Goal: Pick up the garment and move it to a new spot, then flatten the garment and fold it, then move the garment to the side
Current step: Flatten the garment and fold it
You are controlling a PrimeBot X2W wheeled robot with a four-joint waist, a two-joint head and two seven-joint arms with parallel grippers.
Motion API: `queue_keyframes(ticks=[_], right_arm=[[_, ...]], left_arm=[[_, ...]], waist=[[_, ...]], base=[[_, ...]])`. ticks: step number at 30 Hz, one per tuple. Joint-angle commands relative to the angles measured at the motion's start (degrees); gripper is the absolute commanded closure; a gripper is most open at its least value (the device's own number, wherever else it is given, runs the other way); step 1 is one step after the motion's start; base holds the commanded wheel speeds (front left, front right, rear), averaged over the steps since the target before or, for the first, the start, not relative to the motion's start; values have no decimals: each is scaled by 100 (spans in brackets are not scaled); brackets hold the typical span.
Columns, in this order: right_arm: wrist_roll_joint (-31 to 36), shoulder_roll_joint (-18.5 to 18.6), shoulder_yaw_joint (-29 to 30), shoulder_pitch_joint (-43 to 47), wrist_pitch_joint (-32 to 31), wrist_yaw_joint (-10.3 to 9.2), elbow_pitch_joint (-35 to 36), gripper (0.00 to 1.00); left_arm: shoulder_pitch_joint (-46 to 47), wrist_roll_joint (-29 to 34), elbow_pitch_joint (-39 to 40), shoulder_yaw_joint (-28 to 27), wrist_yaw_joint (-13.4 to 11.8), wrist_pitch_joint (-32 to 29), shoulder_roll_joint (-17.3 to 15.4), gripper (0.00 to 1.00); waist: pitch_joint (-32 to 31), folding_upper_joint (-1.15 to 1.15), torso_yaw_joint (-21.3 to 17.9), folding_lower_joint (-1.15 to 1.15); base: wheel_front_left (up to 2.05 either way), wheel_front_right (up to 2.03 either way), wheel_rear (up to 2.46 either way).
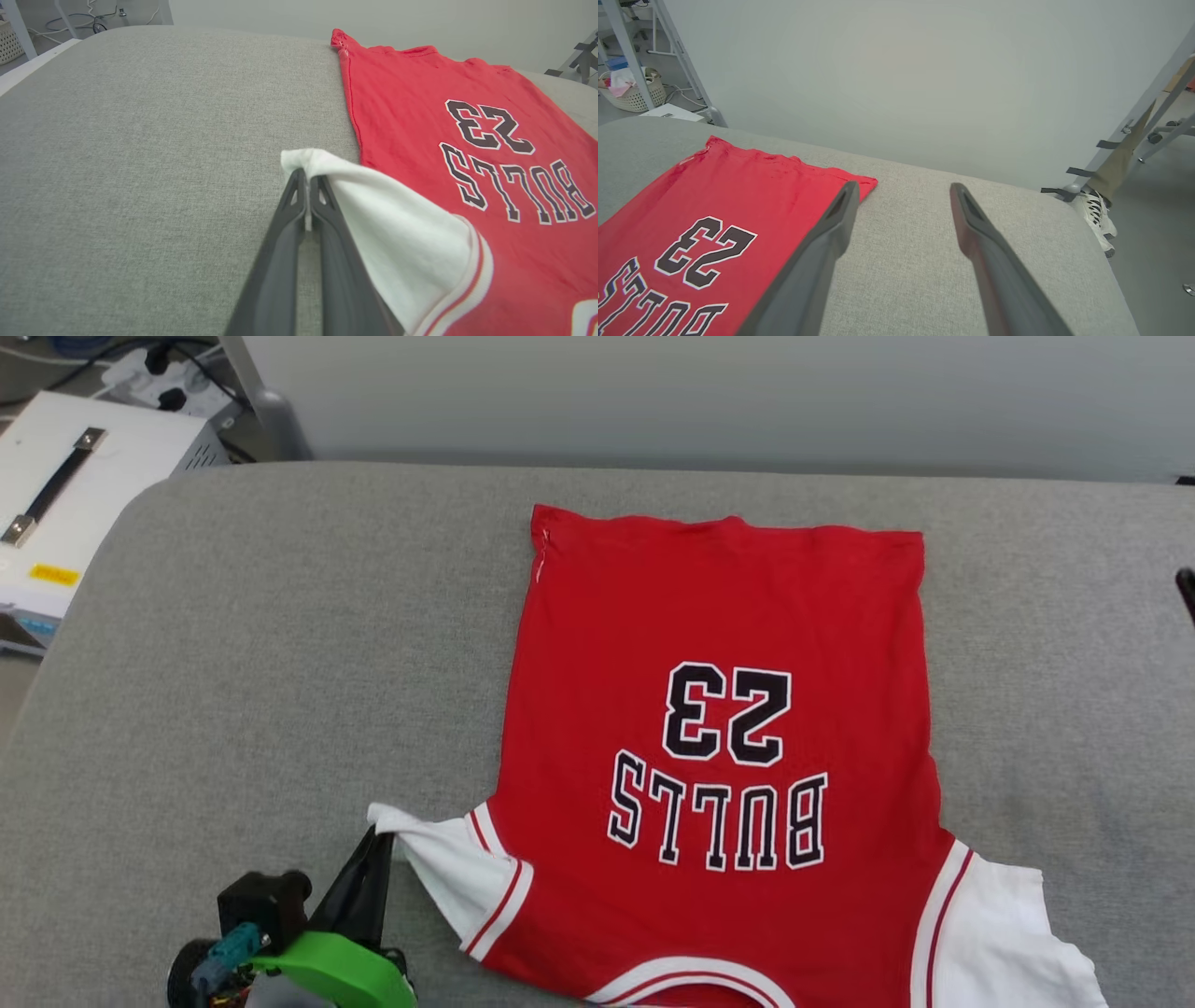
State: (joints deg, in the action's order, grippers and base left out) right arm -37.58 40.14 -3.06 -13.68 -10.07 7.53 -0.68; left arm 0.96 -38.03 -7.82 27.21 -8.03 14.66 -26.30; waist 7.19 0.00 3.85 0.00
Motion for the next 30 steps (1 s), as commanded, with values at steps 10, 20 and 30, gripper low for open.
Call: queue_keyframes(ticks=[10,20,30], right_arm=[[-151,178,-244,-2412,-3064,-4,-430,0],[75,-14,-497,-3857,-4955,-4,-1470,0],[436,-37,-850,-3998,-5186,-4,-2191,0]], left_arm=[[736,623,257,-308,359,34,653,100],[1137,1144,341,-585,766,34,1330,100],[1279,1569,264,-877,1125,34,1828,100]], waist=[[1694,0,881,0],[2532,0,1413,0],[2987,0,1717,0]], base=[[0,0,0],[0,0,0],[0,0,0]])
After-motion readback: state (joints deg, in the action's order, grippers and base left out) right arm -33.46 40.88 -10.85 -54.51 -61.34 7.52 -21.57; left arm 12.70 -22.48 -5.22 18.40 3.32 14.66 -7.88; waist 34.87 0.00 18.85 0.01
